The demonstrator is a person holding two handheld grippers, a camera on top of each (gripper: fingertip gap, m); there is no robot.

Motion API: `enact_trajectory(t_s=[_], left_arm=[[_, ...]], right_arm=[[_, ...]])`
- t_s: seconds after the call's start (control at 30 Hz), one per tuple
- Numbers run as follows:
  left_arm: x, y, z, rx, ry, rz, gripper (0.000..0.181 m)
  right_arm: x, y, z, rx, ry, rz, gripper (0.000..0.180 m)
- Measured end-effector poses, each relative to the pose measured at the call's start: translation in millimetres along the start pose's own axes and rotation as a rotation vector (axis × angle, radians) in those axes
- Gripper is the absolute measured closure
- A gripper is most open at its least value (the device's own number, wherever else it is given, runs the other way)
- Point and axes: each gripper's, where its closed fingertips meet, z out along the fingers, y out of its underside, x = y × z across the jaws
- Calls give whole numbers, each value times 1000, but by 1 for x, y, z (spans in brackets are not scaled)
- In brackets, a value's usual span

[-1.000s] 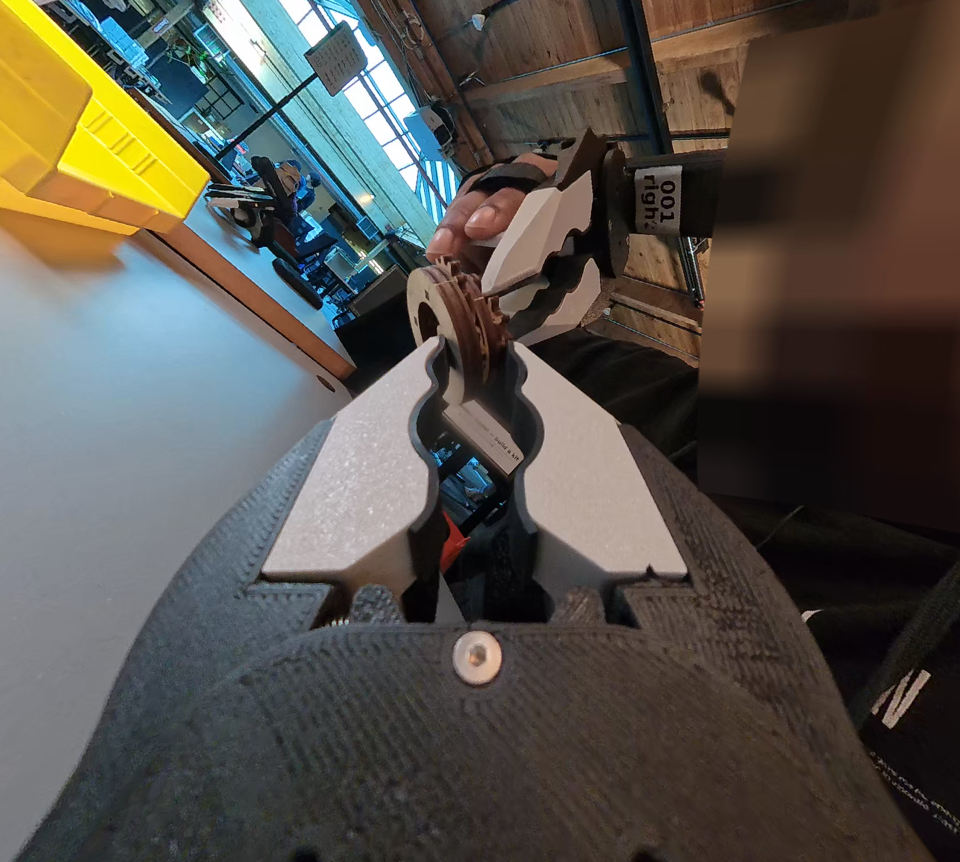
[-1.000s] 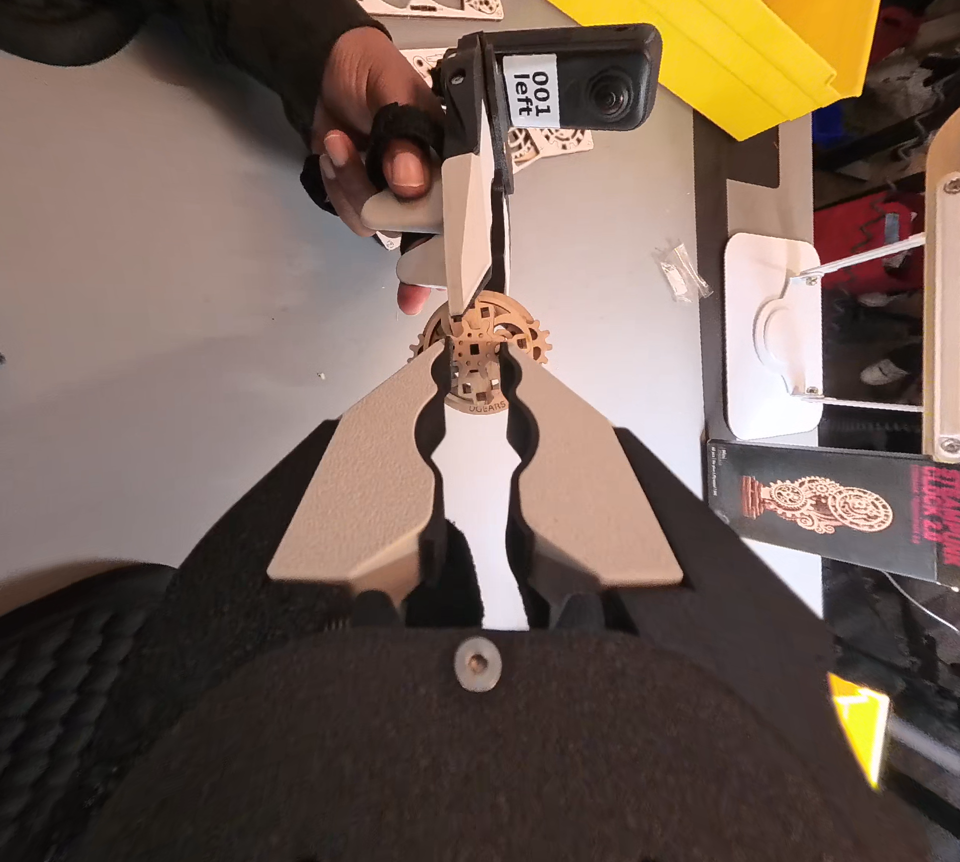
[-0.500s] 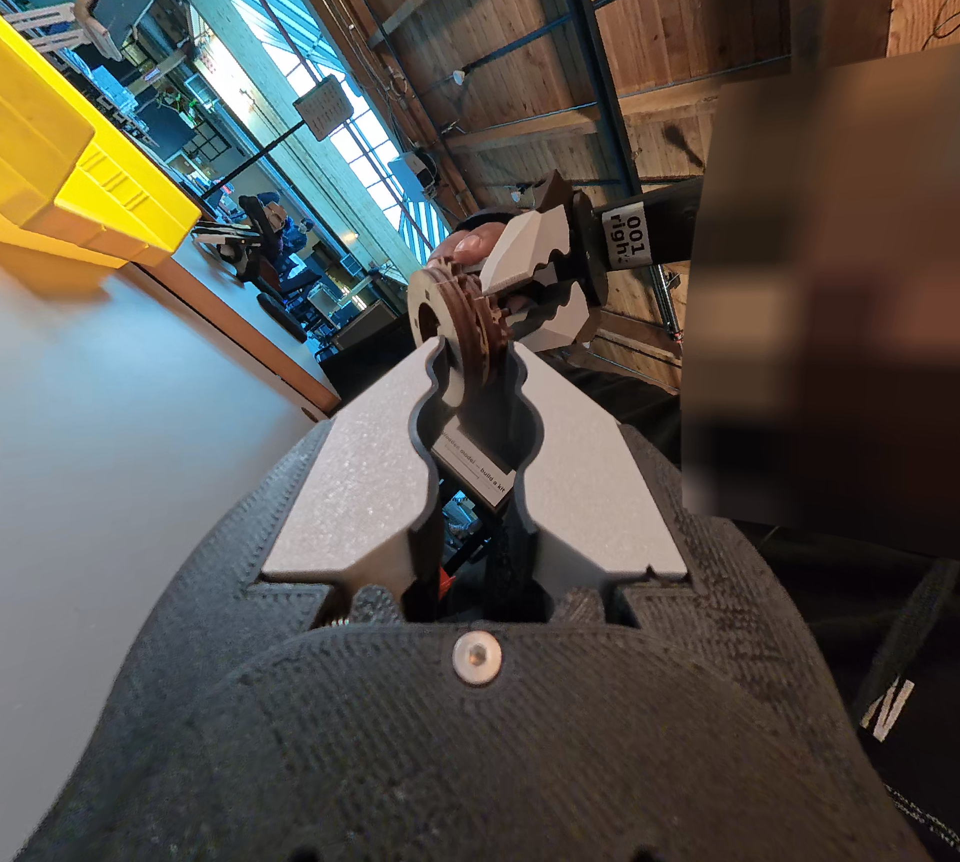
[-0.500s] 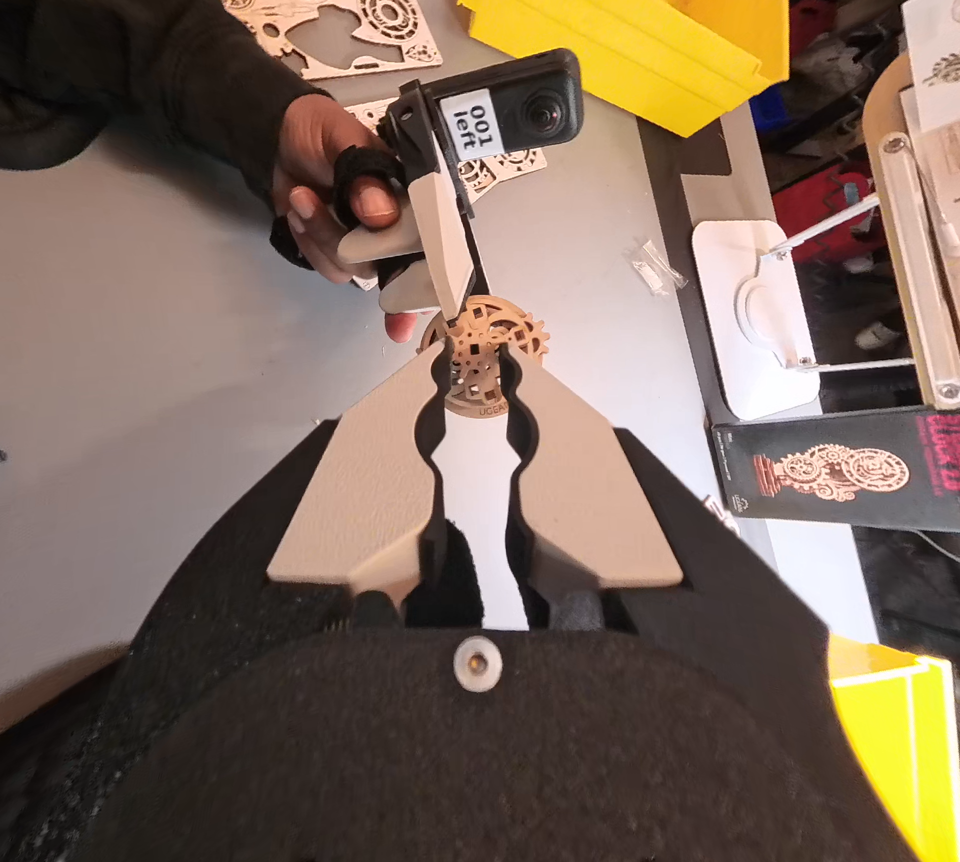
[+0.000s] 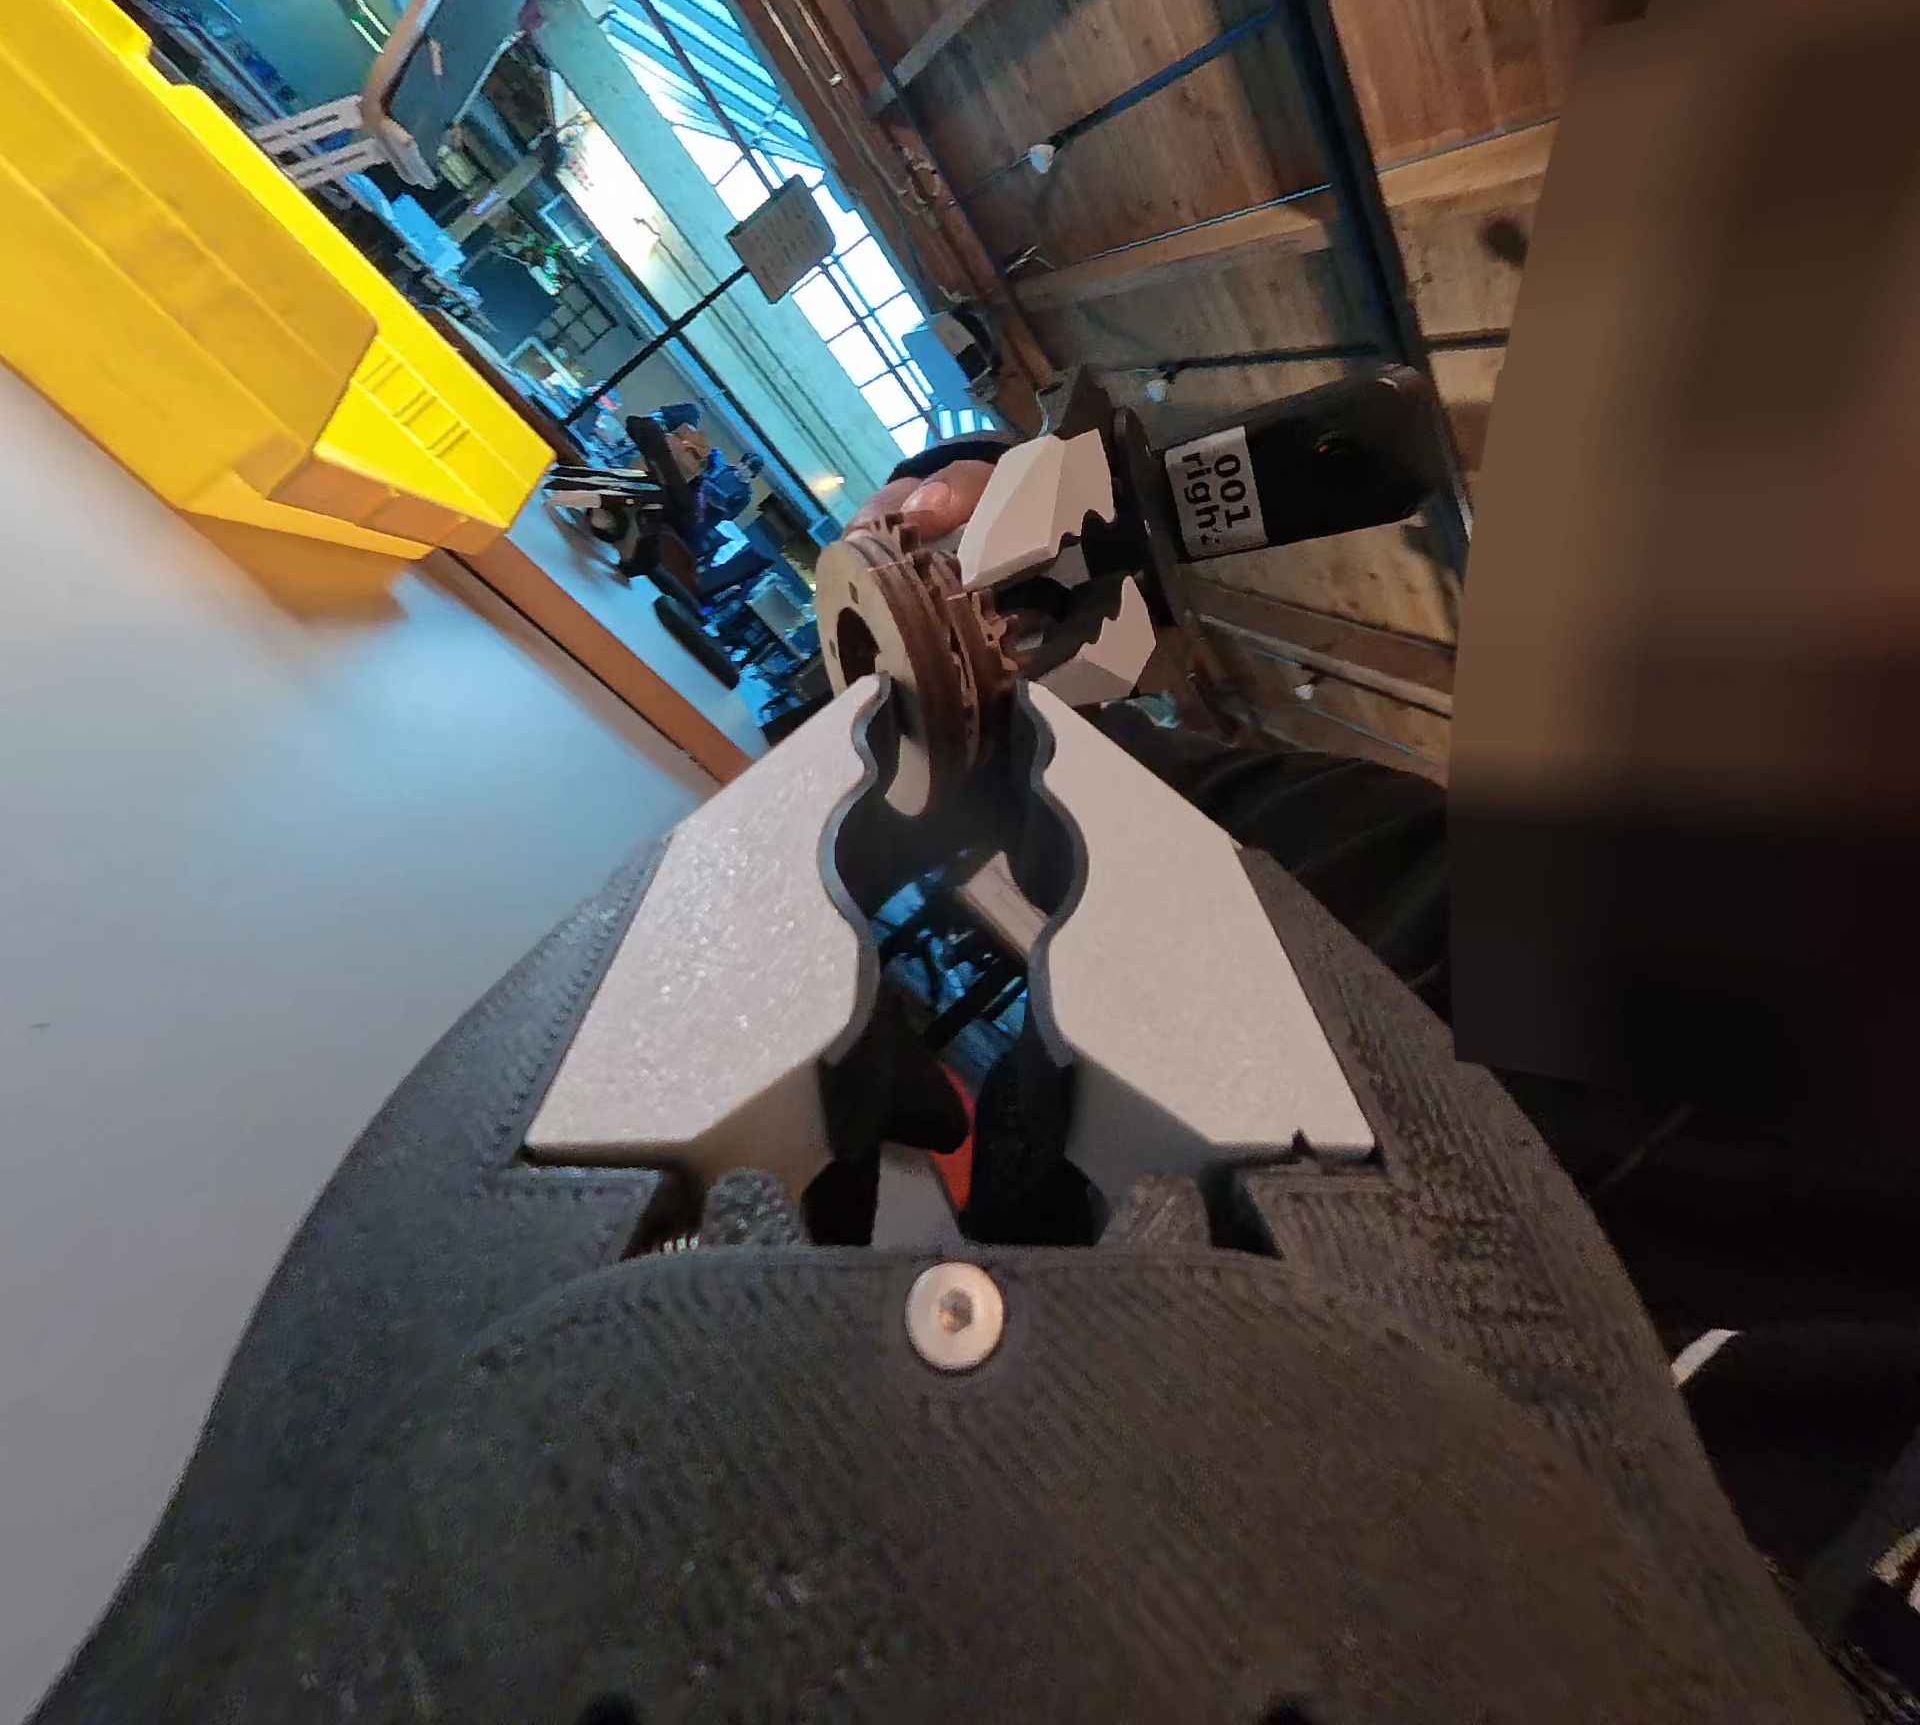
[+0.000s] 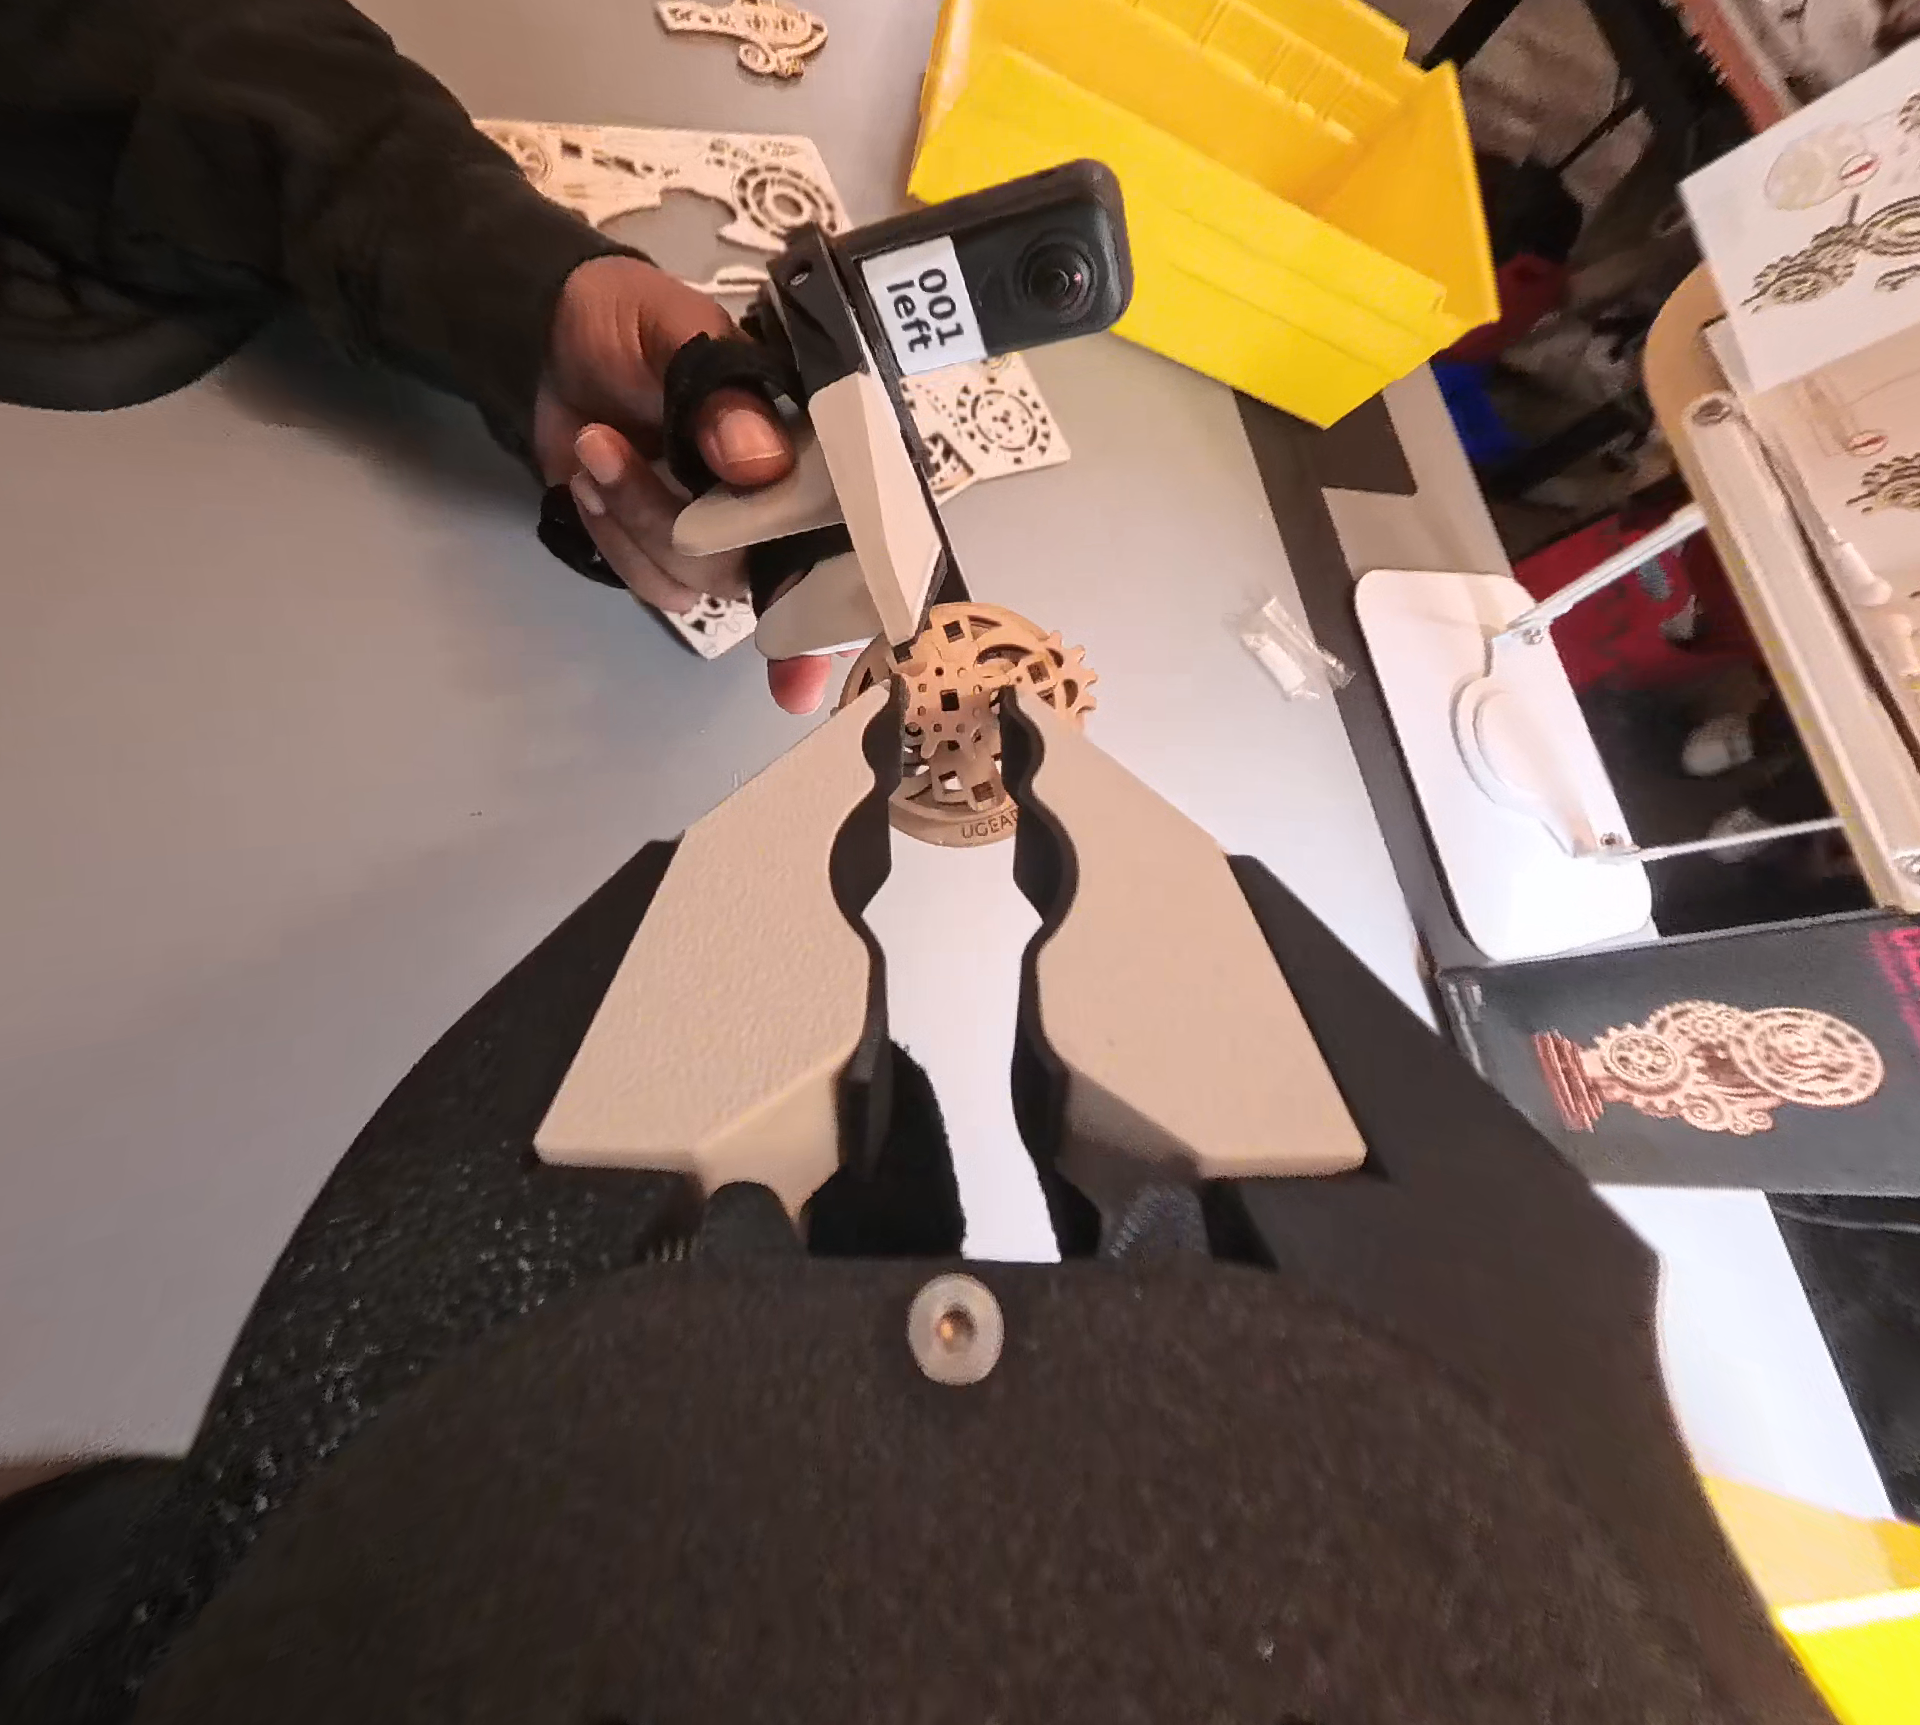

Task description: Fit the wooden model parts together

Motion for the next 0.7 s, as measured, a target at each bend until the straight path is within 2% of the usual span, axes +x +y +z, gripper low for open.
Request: enact_trajectory(t_s=[0.23, 0.47, 0.6, 0.7], left_arm=[[-16, 3, -5, -61, -130, 98, 161], [-34, 11, -7, -124, -257, 107, 161], [-39, 12, -11, -112, -250, -1, 161], [-37, 15, -11, -103, -187, -136, 162]], right_arm=[[1, 14, 9, 40, 45, -61, 165], [-2, 33, 17, 2, -40, -176, 164], [-3, 37, 23, 19, -72, -159, 164], [-7, 37, 23, 20, -157, -119, 164]])
